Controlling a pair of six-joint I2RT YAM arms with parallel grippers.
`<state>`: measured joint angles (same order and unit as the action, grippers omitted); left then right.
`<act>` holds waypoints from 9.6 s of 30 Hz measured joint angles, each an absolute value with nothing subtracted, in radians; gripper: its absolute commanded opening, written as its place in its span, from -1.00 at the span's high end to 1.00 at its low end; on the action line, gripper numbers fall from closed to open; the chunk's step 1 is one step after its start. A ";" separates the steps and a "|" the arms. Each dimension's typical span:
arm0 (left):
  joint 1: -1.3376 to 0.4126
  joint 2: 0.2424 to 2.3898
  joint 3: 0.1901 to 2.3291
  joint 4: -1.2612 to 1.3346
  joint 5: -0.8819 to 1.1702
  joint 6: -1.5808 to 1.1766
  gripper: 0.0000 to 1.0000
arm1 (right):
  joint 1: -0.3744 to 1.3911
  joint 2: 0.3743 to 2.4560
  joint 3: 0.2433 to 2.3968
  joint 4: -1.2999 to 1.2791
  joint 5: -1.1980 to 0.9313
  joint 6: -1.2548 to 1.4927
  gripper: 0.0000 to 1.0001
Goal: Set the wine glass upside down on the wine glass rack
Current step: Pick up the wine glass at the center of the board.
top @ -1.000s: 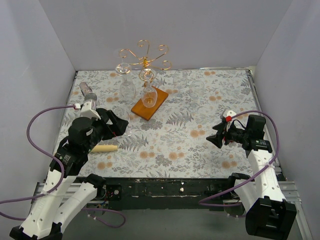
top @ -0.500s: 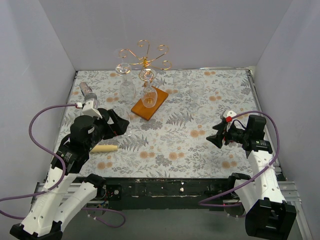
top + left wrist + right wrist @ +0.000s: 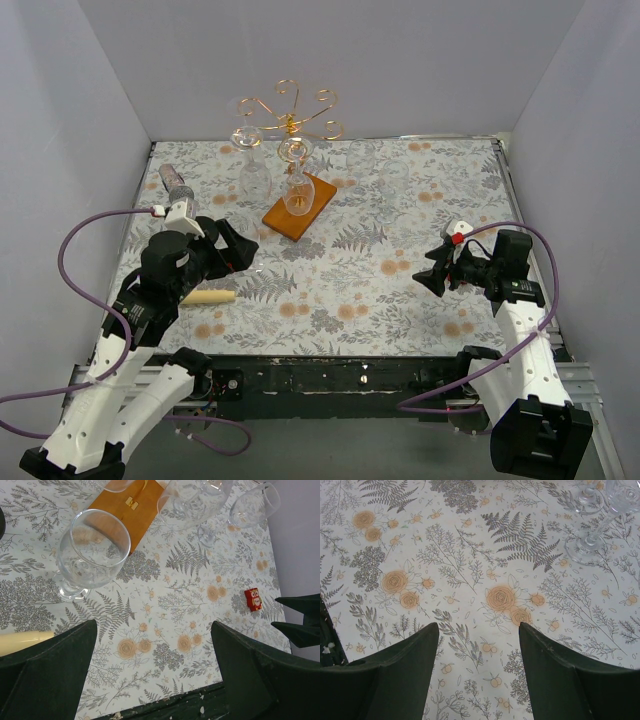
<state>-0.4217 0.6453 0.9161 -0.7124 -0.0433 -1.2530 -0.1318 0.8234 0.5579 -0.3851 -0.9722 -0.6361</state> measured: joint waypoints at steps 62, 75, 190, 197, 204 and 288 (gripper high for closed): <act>-0.422 0.624 0.910 -0.703 -0.051 -1.265 -0.96 | -0.132 0.824 0.558 -0.385 -0.972 -0.644 -0.46; -0.422 0.624 0.910 -0.703 -0.062 -1.260 -0.96 | -0.132 0.823 0.558 -0.385 -0.972 -0.648 -0.46; -0.422 0.660 0.922 -0.704 -0.043 -1.230 -0.96 | -0.132 0.824 0.557 -0.385 -0.972 -0.654 -0.46; -0.422 0.666 0.944 -0.708 -0.044 -1.218 -0.96 | -0.132 0.823 0.557 -0.385 -0.972 -0.654 -0.46; -0.422 0.667 0.945 -0.716 -0.045 -1.211 -0.96 | -0.132 0.824 0.557 -0.385 -0.972 -0.654 -0.46; -0.422 1.291 1.306 -0.909 -0.021 -0.910 1.00 | -0.132 0.823 0.557 -0.386 -0.972 -0.661 -0.46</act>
